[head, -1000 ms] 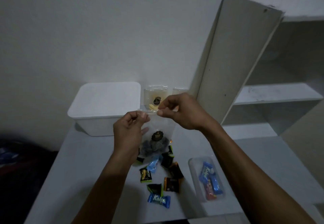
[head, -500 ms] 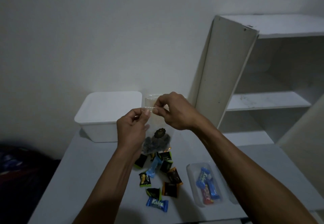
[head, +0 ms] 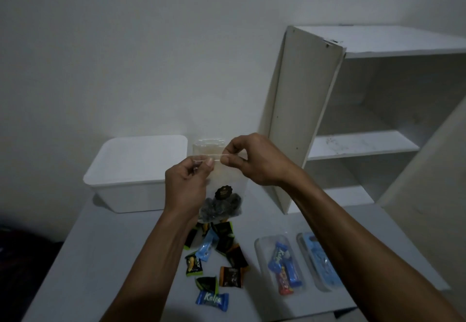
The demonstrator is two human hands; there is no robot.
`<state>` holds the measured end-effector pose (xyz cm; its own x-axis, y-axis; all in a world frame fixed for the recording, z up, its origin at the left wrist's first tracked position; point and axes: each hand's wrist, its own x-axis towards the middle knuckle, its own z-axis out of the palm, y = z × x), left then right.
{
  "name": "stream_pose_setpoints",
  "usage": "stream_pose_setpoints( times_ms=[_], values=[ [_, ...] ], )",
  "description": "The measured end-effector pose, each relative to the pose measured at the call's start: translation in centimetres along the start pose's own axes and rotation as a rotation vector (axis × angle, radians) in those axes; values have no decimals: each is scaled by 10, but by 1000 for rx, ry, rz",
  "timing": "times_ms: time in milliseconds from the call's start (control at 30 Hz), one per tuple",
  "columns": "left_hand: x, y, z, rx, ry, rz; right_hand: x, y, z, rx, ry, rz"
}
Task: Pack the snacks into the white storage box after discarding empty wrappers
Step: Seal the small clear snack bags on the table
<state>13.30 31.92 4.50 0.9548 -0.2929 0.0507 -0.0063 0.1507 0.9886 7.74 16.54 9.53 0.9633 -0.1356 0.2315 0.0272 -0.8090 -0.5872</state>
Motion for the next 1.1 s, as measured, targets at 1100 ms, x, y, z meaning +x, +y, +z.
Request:
stream_pose_setpoints(
  times_ms=[1100],
  values=[
    [6, 12, -45, -147, 5, -96, -7, -8, 37, 775, 256, 303]
  ],
)
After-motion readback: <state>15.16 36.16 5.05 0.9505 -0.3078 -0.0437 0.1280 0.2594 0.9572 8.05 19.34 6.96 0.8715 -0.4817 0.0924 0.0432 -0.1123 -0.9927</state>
